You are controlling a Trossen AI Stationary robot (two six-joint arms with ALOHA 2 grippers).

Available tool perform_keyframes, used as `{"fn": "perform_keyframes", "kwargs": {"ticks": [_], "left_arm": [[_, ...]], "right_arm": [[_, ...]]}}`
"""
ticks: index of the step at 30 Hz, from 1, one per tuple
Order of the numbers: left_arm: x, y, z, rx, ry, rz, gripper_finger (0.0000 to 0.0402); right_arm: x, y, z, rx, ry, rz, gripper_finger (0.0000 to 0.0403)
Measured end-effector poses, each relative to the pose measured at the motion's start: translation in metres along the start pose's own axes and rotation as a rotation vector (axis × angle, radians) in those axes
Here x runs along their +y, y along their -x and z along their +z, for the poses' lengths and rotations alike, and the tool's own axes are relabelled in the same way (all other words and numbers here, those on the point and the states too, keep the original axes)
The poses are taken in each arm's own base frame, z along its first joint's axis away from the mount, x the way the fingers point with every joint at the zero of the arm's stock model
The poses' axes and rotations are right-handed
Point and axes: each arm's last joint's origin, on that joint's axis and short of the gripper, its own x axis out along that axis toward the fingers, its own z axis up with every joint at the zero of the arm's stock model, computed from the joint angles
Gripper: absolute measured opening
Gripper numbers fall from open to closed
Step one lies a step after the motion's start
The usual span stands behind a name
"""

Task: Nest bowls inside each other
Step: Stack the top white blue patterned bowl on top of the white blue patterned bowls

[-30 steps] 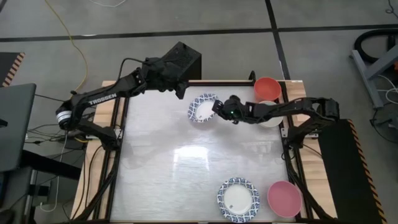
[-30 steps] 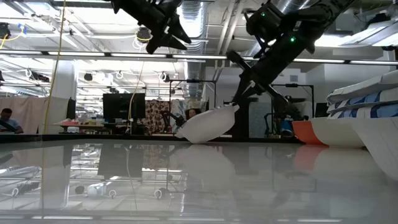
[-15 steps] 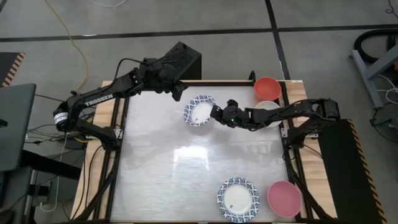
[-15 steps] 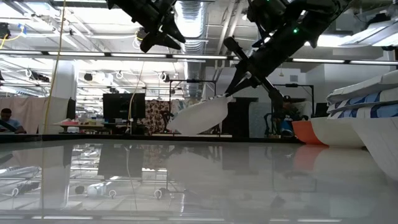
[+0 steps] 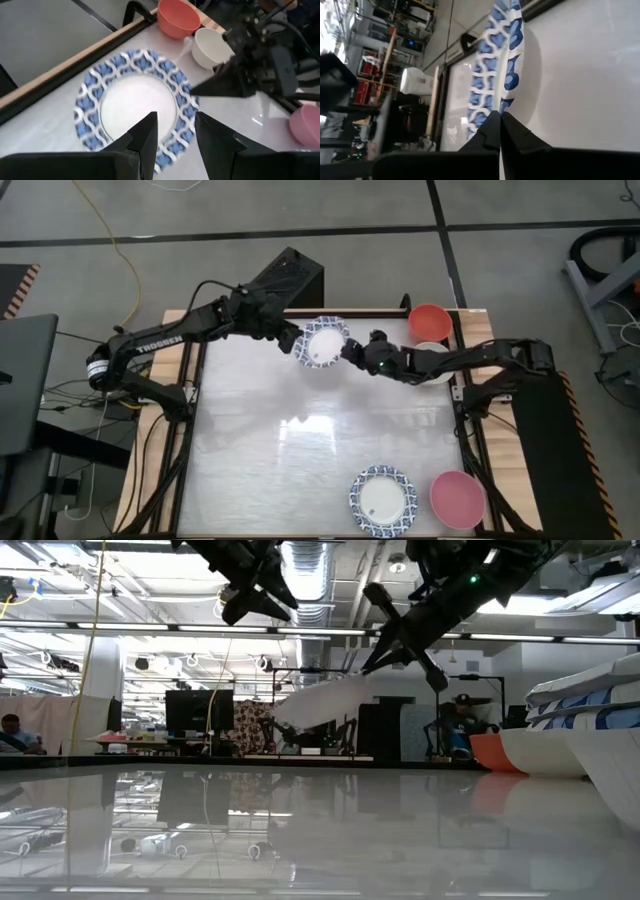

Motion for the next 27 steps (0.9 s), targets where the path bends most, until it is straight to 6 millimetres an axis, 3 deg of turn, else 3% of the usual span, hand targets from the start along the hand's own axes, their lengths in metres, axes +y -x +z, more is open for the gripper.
{"fn": "perform_keyframes", "kwargs": {"ticks": [15,27], "left_arm": [[-0.029,-0.001,-0.002,-0.074,0.103,-0.091,0.0119],[-0.056,0.001,-0.007,-0.109,0.059,-0.183,0.0119]], "right_arm": [[0.007,0.066,0.032,-0.002,0.089,-0.059,0.0014],[0.006,0.127,0.020,-0.009,0.148,-0.038,0.0014]]}}
